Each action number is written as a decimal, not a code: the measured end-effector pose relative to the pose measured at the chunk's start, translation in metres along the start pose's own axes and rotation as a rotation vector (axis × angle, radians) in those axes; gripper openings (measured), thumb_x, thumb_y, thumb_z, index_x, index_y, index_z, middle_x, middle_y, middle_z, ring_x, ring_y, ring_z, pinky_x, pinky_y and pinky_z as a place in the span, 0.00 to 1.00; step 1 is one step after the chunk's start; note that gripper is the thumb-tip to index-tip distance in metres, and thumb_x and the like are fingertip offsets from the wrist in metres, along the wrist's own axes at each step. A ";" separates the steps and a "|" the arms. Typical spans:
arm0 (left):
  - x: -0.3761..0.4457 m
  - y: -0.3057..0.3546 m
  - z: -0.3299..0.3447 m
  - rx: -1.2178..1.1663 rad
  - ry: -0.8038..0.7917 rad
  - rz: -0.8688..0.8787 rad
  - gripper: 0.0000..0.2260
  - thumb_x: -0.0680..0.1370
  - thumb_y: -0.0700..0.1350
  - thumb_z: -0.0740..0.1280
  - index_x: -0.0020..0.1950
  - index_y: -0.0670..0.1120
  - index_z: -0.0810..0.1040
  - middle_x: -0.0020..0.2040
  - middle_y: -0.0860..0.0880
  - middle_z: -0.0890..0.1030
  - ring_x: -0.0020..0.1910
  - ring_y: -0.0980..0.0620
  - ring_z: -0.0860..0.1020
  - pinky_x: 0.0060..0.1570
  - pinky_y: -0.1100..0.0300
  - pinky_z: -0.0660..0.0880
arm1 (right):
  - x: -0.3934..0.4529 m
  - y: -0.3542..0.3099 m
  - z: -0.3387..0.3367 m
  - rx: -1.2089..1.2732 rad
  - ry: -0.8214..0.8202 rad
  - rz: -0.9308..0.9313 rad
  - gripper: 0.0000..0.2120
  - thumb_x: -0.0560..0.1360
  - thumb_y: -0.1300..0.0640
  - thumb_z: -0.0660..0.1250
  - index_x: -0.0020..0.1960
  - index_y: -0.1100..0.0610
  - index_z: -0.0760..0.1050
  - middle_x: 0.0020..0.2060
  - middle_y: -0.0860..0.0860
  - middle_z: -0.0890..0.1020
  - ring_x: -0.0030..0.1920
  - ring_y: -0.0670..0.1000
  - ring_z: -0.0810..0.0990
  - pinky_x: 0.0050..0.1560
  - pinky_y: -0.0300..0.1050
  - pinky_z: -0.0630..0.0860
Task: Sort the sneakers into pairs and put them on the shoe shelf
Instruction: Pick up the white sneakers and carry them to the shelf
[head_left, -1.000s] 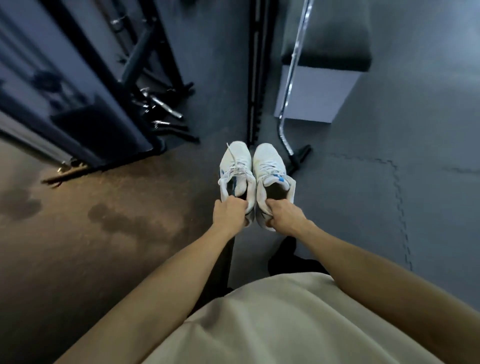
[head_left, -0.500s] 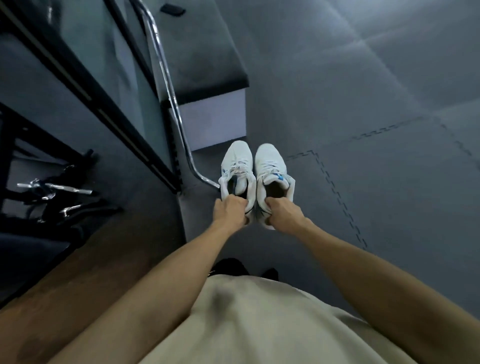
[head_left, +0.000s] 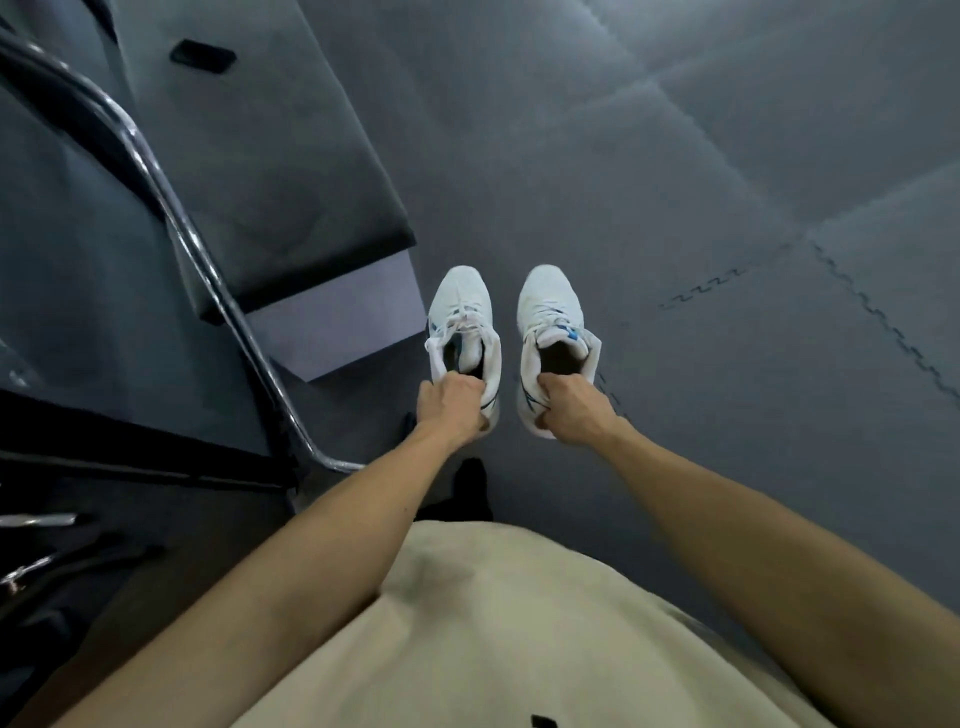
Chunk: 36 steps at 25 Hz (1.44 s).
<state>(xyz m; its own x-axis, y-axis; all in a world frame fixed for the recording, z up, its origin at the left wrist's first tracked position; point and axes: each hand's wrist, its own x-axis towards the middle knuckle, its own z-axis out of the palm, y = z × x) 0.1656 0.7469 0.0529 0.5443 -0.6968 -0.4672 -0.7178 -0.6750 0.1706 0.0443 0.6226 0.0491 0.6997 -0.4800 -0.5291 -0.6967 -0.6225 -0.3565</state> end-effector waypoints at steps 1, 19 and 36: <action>0.026 0.001 -0.018 0.001 0.009 0.014 0.04 0.73 0.47 0.70 0.45 0.49 0.76 0.47 0.47 0.79 0.43 0.47 0.74 0.47 0.57 0.65 | 0.022 -0.002 -0.018 0.020 0.002 0.007 0.08 0.71 0.59 0.67 0.49 0.56 0.71 0.45 0.53 0.77 0.43 0.56 0.77 0.42 0.49 0.74; 0.489 0.108 -0.264 -0.004 0.069 -0.016 0.08 0.73 0.51 0.72 0.43 0.49 0.76 0.41 0.48 0.75 0.44 0.45 0.78 0.46 0.55 0.64 | 0.445 0.068 -0.355 -0.014 0.018 -0.129 0.11 0.69 0.55 0.69 0.42 0.54 0.66 0.39 0.51 0.73 0.38 0.55 0.73 0.38 0.48 0.69; 0.948 0.087 -0.504 -0.017 0.070 -0.109 0.06 0.73 0.47 0.70 0.43 0.49 0.75 0.46 0.46 0.78 0.45 0.44 0.77 0.50 0.54 0.67 | 0.896 0.032 -0.639 -0.031 -0.039 -0.189 0.09 0.70 0.58 0.67 0.40 0.54 0.66 0.39 0.51 0.74 0.38 0.54 0.73 0.37 0.47 0.68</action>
<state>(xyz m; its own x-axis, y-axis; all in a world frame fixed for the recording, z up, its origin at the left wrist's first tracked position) 0.8382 -0.0947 0.0617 0.6477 -0.6340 -0.4225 -0.6457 -0.7512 0.1374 0.7503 -0.2222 0.0557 0.8103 -0.3292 -0.4848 -0.5482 -0.7183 -0.4285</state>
